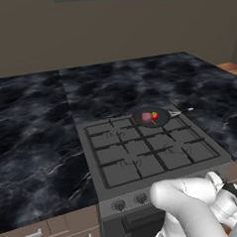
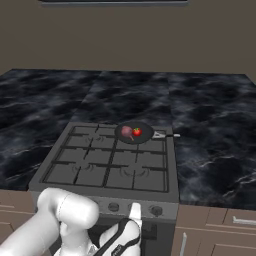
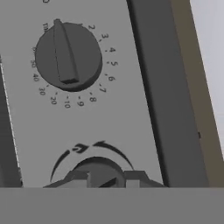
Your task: Place the pan on the rear right burner on the stove. Then place the tomato and the onion in the pan and turn on the rear right burner.
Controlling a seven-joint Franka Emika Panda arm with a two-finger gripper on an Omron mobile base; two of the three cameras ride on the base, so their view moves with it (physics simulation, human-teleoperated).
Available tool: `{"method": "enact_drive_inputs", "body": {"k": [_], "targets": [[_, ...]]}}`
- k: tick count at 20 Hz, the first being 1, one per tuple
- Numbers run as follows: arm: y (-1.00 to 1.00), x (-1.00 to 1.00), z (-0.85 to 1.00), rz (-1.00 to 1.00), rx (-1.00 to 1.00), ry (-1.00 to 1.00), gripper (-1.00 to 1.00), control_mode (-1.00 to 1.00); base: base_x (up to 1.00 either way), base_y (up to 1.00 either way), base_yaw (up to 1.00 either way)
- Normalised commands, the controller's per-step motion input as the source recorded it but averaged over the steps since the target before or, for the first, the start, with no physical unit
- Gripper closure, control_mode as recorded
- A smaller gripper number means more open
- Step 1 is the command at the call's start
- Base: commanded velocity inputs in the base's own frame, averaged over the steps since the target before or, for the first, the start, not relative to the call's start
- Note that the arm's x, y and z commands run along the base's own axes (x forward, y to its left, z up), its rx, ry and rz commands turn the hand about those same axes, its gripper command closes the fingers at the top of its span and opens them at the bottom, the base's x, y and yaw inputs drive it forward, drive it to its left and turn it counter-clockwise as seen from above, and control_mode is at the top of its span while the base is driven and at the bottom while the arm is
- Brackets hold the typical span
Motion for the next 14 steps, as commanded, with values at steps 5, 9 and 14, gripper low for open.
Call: {"method": "enact_drive_inputs", "body": {"k": [5,9,14], "targets": [[0.00,0.11,0.00,0.11,-0.27,-0.08,1.00,-1.00,0.00,0.00,0.00],[0.00,0.08,0.00,0.11,-0.28,-0.08,1.00,-1.00,0.00,0.00,0.00],[0.00,0.06,0.00,0.10,-0.28,-0.09,1.00,-1.00,0.00,0.00,0.00]]}}
